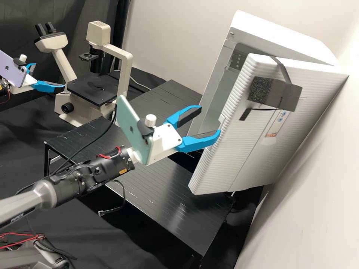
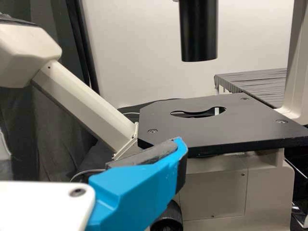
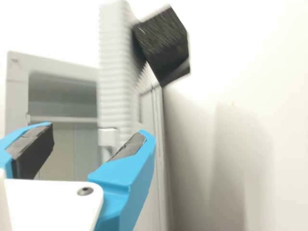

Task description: Open the incubator door.

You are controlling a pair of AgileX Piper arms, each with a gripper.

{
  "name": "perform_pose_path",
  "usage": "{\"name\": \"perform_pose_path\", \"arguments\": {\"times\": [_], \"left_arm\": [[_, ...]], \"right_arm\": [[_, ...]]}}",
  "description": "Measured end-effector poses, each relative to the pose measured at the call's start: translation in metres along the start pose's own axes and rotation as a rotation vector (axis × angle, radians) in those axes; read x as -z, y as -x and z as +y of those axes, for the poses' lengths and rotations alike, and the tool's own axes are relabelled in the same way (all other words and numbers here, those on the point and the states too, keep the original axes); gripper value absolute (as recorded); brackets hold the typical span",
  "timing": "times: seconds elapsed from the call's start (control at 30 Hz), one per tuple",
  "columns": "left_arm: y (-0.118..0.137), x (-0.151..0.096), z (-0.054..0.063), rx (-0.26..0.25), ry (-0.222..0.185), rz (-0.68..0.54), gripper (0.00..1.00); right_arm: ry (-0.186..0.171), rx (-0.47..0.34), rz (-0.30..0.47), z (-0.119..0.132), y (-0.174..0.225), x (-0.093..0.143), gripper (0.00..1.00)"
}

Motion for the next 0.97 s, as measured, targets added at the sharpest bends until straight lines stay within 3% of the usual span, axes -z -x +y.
{"name": "perform_pose_path", "arguments": {"times": [0.17,0.4,0.7,0.83,0.97], "left_arm": [[0.000,0.000,0.000,0.000,0.000,0.000,1.00],[0.000,0.000,0.000,0.000,0.000,0.000,1.00],[0.000,0.000,0.000,0.000,0.000,0.000,1.00],[0.000,0.000,0.000,0.000,0.000,0.000,1.00],[0.000,0.000,0.000,0.000,0.000,0.000,1.00]], "right_arm": [[0.004,-0.030,0.083,-0.001,0.016,0.012,1.00],[-0.038,0.066,0.190,-0.018,0.029,0.019,1.00],[-0.197,0.267,0.409,-0.063,0.041,0.016,1.00],[-0.252,0.315,0.415,-0.081,0.041,0.010,1.00],[-0.255,0.356,0.384,-0.093,0.039,0.005,1.00]]}}
